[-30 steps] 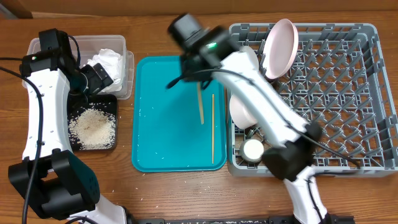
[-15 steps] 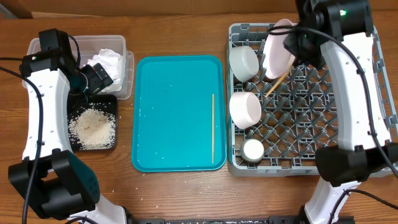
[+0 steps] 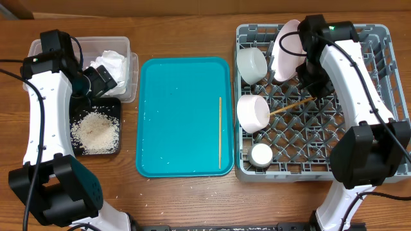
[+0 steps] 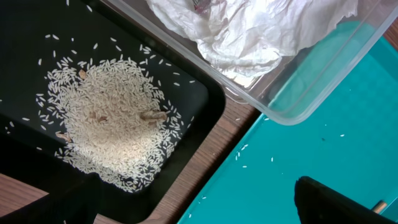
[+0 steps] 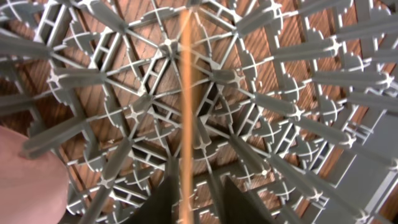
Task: Sort waste into correct bins and load items into the dishwasher
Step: 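Carry one chopstick into the dish rack and lay it down, then return the right gripper to the tray and grasp the second chopstick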
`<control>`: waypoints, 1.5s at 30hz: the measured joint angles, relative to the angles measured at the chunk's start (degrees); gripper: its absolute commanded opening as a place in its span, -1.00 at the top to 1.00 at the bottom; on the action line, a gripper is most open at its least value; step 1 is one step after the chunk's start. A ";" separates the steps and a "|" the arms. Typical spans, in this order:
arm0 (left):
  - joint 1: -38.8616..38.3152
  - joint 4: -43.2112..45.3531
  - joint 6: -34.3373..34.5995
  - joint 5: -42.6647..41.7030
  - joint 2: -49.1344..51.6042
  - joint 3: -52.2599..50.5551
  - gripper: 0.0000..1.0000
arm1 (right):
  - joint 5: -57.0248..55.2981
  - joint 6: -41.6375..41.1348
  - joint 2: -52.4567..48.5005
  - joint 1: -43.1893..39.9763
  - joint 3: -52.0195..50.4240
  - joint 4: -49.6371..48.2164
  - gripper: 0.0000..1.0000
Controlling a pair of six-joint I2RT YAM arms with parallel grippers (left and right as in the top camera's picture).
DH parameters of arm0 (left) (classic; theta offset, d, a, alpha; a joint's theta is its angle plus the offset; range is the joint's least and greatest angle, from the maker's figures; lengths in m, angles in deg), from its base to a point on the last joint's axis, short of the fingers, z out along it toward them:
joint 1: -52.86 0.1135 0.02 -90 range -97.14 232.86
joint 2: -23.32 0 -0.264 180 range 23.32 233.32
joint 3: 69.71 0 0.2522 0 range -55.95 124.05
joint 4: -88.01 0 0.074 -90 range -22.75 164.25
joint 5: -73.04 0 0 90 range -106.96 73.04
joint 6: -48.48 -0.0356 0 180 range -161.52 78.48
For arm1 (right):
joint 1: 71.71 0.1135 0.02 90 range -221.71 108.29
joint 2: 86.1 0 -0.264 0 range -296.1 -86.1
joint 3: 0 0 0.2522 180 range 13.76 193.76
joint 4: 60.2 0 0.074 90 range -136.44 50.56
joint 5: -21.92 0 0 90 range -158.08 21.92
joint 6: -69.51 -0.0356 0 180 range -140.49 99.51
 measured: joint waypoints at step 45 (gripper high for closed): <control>0.00 0.00 0.00 0.00 0.00 0.00 -0.99 | 7.13 37.20 -6.25 35.91 -8.61 -25.44 -0.69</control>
